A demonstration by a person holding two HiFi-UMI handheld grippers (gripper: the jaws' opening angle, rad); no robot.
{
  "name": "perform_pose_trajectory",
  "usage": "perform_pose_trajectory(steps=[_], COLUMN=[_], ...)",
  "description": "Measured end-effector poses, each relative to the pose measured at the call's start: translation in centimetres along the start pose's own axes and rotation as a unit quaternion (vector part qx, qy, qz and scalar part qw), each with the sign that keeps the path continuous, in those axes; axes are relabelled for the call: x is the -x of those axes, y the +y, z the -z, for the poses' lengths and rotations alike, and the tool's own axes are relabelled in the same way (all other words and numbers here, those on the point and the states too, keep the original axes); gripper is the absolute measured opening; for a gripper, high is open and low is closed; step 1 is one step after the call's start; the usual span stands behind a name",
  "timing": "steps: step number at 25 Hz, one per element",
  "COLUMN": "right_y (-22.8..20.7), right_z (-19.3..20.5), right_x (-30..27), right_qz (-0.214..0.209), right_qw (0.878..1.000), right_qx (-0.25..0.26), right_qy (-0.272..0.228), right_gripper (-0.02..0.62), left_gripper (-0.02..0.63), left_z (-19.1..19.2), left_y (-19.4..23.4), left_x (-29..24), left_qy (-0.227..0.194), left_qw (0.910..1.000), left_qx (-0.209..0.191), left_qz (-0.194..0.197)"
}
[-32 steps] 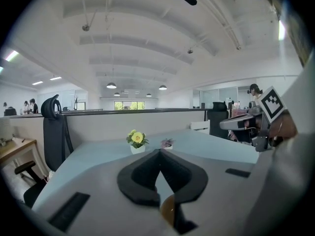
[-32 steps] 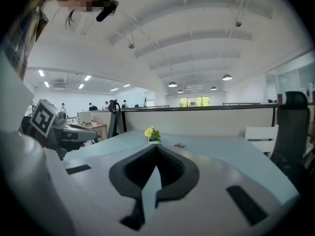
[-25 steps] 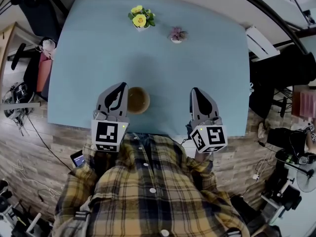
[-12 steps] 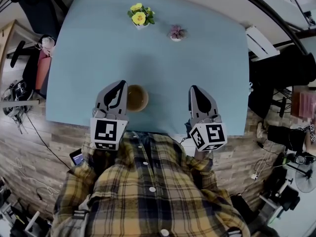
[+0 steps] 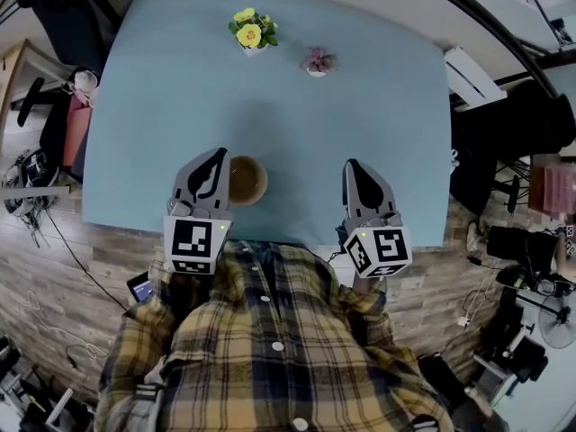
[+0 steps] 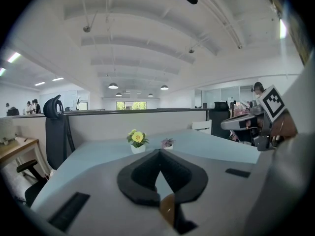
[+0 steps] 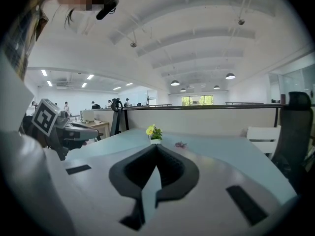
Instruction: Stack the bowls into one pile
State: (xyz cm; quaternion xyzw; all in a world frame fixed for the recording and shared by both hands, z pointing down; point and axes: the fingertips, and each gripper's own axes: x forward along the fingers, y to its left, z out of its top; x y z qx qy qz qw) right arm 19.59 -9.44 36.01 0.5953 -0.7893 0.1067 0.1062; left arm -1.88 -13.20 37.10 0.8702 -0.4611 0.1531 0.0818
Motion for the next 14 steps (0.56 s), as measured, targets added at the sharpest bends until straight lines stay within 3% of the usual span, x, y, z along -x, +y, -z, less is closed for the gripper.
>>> perform_pose_trajectory(steps=[14], right_y=[0.22], right_z=[0.02], right_x=[0.79], right_qz=[0.002], right_qw=[1.0], right_qx=[0.008], right_qy=[0.001], right_gripper=[0.002], left_gripper=[-0.009], left_z=[0.03], left_y=[-0.31], left_x=[0.43], left_qy=[-0.003], left_qw=[1.0], left_qx=[0.0], left_qz=[0.003])
